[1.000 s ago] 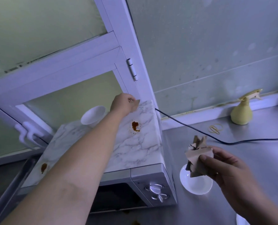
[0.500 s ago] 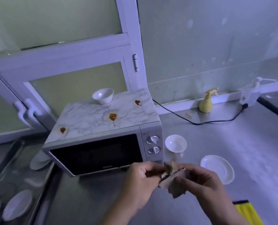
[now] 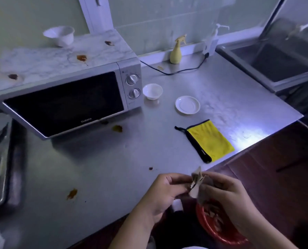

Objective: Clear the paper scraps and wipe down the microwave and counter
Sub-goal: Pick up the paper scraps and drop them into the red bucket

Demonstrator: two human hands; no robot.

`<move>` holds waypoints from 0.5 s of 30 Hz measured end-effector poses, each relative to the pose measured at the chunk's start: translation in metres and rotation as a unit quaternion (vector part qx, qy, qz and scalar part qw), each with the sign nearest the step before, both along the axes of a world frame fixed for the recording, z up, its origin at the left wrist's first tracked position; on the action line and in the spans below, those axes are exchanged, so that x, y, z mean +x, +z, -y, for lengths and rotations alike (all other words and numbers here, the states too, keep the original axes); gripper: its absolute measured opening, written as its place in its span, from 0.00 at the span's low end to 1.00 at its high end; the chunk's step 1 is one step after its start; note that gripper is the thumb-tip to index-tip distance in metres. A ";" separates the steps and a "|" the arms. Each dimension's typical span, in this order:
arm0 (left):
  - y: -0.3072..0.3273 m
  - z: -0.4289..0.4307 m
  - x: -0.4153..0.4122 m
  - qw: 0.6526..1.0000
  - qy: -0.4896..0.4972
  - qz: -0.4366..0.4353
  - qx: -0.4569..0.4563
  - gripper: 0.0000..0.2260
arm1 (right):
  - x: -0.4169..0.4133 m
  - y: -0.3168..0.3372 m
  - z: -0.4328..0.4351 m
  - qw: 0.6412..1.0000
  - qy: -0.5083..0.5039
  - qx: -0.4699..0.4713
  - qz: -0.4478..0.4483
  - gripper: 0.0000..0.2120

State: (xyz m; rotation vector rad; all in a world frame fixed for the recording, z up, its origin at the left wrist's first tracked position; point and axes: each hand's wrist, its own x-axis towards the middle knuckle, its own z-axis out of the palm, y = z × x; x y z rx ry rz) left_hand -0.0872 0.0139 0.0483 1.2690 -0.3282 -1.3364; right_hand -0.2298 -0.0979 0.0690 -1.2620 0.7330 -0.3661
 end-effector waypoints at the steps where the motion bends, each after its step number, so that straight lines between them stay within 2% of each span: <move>1: -0.003 0.003 -0.012 1.000 -0.016 -0.014 0.005 0.09 | -0.015 -0.001 -0.002 1.000 -0.020 0.009 -0.007 0.14; 4: -0.009 0.019 -0.047 0.997 -0.069 -0.030 0.021 0.09 | -0.058 -0.012 0.002 0.995 -0.087 0.053 -0.023 0.15; 9: -0.027 0.051 -0.094 0.986 -0.137 0.016 0.090 0.12 | -0.117 -0.061 0.025 0.971 -0.163 0.153 -0.082 0.13; 12: -0.049 0.073 -0.114 0.981 -0.109 0.041 0.157 0.12 | -0.151 -0.103 0.045 0.939 -0.223 0.226 -0.133 0.12; 15: -0.078 0.097 -0.133 0.970 -0.086 0.048 0.221 0.12 | -0.190 -0.155 0.069 0.892 -0.286 0.290 -0.197 0.12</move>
